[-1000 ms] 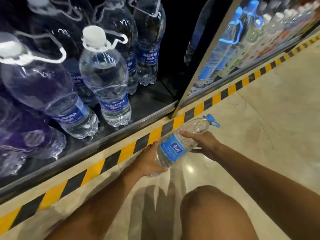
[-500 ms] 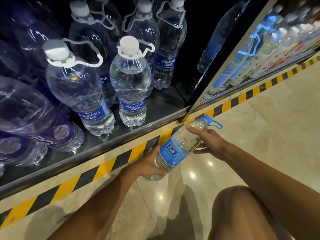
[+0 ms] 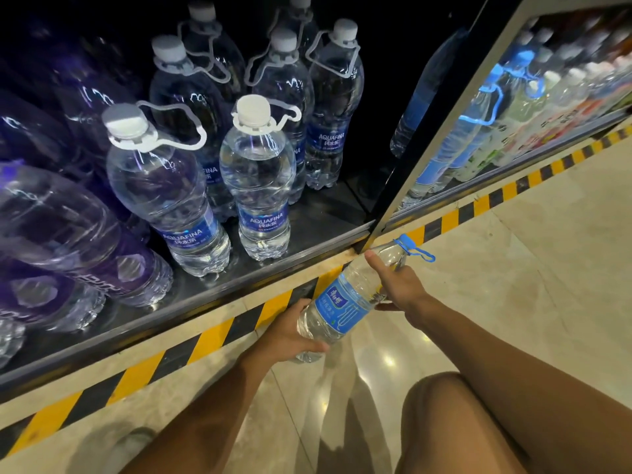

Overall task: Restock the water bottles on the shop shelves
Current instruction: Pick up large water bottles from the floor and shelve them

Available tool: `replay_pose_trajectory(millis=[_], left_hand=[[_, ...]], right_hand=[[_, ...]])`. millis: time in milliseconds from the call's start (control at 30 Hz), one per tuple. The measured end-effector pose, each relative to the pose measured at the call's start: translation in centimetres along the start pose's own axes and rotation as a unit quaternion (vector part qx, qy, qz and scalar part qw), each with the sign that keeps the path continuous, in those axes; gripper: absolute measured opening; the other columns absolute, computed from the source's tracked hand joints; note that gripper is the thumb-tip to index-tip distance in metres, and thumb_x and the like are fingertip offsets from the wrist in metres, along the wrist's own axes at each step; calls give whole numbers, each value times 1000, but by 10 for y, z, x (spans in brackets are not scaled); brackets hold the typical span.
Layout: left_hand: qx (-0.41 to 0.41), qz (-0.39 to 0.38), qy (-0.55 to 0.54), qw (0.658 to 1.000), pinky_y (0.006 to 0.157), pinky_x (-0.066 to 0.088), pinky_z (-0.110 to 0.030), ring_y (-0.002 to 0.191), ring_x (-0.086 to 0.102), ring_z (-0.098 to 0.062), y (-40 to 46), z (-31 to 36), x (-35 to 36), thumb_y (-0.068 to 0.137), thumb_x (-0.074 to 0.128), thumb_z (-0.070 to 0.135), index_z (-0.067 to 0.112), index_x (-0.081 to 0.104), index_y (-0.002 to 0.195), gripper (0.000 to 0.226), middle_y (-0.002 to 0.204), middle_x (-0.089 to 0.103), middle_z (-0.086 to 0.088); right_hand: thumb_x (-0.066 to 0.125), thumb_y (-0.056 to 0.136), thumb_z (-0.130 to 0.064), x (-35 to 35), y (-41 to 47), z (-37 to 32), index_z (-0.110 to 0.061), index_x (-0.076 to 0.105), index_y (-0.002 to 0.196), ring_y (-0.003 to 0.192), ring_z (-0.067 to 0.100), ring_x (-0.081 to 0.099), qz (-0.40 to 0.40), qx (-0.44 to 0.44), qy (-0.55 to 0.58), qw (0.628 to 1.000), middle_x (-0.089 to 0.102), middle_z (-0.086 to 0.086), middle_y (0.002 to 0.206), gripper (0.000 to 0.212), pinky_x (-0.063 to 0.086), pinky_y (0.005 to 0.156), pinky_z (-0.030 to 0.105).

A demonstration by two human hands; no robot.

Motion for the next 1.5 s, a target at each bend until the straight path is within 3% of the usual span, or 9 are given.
replay_pose_trajectory(millis=[200,433,600,933,1033,1200,1300,1400,1500], left_hand=[[34,35,4,999,95,59,-36,104,69,0,-20,4,-2,59,97,37,34,60,123,74,113,73,17],[126,166,-16,978,90,60,-39,103,70,0,-27,52,-15,51,96,48,42,58,127,85,112,73,21],[171,233,-63,955,91,59,-39,105,70,-5,-15,91,-29,49,95,40,40,55,131,91,115,73,17],[227,255,-121,932,95,57,-40,117,65,-11,24,148,-29,62,94,5,22,45,139,92,128,66,4],[240,276,-138,920,76,57,-13,108,65,4,33,158,-29,66,88,-8,22,47,136,86,125,63,-1],[222,302,-90,923,106,50,-34,127,58,-25,52,166,-38,76,83,-3,12,45,148,83,140,59,-10],[203,314,-99,922,99,50,-20,124,61,-27,62,159,-37,70,87,-5,8,47,147,88,136,63,-13],[173,312,-88,930,108,47,-44,132,56,-27,69,148,-38,71,88,-1,12,45,150,92,141,60,-10],[172,294,-67,938,112,43,-49,138,49,-30,75,140,-38,77,85,5,13,37,154,92,149,53,-9]], right_hand=[[68,83,-69,3,-16,-12,-27,72,106,93,23,73,33,-146,-81,985,76,1,99,48,64,77,47],[49,66,-97,-7,-49,-54,-29,68,96,86,10,69,172,-282,-111,937,74,-13,89,77,58,83,43],[57,65,-94,-16,-77,-91,-41,66,94,83,-2,68,202,-356,-49,911,71,-29,87,61,55,77,30],[77,77,-67,-29,-94,-117,-30,70,115,92,-11,68,181,-480,1,858,71,-35,101,53,50,76,8],[80,80,-58,-27,-90,-122,-24,67,122,103,-6,69,163,-501,14,850,72,-30,110,55,53,84,11],[86,80,-46,-16,-69,-126,-16,60,128,109,4,70,123,-495,15,860,74,-13,116,62,57,92,28],[85,78,-52,-6,-56,-129,-19,59,129,100,-6,66,123,-488,-23,864,71,-14,114,66,52,84,14],[84,77,-56,1,-43,-129,-22,59,129,94,-8,64,118,-474,-34,872,70,-18,110,66,49,79,11],[81,79,-58,5,-33,-127,-24,57,131,95,-9,65,115,-467,-38,876,71,-20,110,66,51,80,12]])
Point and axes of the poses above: each hand's wrist, its own y-axis towards the middle knuckle, its own x-axis out of the palm, z = x × y, the point moved 1 cm from there along y, towards the middle knuckle
